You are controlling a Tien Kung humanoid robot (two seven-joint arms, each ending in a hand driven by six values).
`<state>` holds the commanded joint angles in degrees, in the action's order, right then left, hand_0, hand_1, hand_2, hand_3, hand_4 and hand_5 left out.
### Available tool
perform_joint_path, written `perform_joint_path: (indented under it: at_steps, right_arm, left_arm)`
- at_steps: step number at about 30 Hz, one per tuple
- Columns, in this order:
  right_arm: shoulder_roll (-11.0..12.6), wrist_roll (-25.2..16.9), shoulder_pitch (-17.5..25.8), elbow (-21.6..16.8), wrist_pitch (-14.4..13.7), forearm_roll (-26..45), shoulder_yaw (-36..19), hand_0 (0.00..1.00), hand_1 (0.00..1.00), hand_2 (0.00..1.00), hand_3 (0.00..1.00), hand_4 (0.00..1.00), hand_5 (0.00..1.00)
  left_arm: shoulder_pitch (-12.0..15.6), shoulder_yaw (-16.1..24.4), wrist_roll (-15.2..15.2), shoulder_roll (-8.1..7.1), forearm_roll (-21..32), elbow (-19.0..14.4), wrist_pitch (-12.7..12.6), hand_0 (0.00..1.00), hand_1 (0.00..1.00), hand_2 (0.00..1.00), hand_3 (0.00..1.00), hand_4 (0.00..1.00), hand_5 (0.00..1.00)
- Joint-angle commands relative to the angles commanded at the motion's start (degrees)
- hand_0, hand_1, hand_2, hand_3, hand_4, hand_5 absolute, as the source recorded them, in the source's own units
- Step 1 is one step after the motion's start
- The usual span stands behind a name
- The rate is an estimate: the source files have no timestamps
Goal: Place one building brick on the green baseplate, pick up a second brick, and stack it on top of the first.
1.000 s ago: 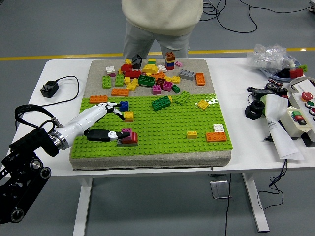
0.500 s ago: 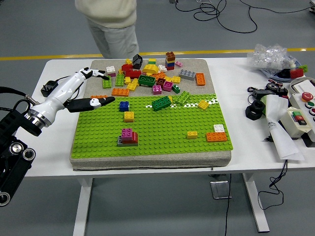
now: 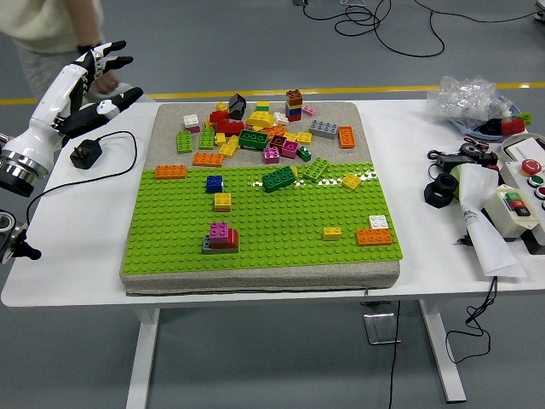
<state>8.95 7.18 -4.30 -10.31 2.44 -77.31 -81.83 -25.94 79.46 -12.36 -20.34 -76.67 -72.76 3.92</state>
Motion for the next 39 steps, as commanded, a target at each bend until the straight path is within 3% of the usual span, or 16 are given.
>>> perform_joint_path:
  at_steps: [5,12,20,39]
  right_arm:
    - [0.09,0.0,-0.16,0.0,-0.17,0.06,0.04,0.761,0.683,0.727,0.692,0.948,0.686]
    - [0.65,-0.11,-0.67,0.0,-0.44,0.49,-0.05,0.761,0.686,0.726,0.691,0.948,0.686]
    - [1.2,-0.08,-1.12,0.0,-0.52,0.64,-0.33,0.761,0.687,0.726,0.692,0.948,0.684]
    - [0.69,-0.1,-1.82,0.0,-1.46,0.36,-0.53,0.764,0.695,0.733,0.691,0.949,0.686]
  left_arm:
    - [-1.92,-1.01,0.63,-1.73,11.6,2.22,0.62,0.998,0.938,0.939,0.987,0.949,0.764]
    - [-4.34,-2.98,1.32,-3.99,19.66,5.0,1.49,0.998,0.953,0.956,0.997,0.942,0.771]
    - [-6.03,-6.07,1.93,-6.17,21.43,6.98,1.18,0.998,0.973,0.975,0.998,0.932,0.776]
    - [-6.85,-6.02,3.89,-7.05,19.41,7.13,-0.6,0.998,0.998,0.998,0.998,0.914,0.805]
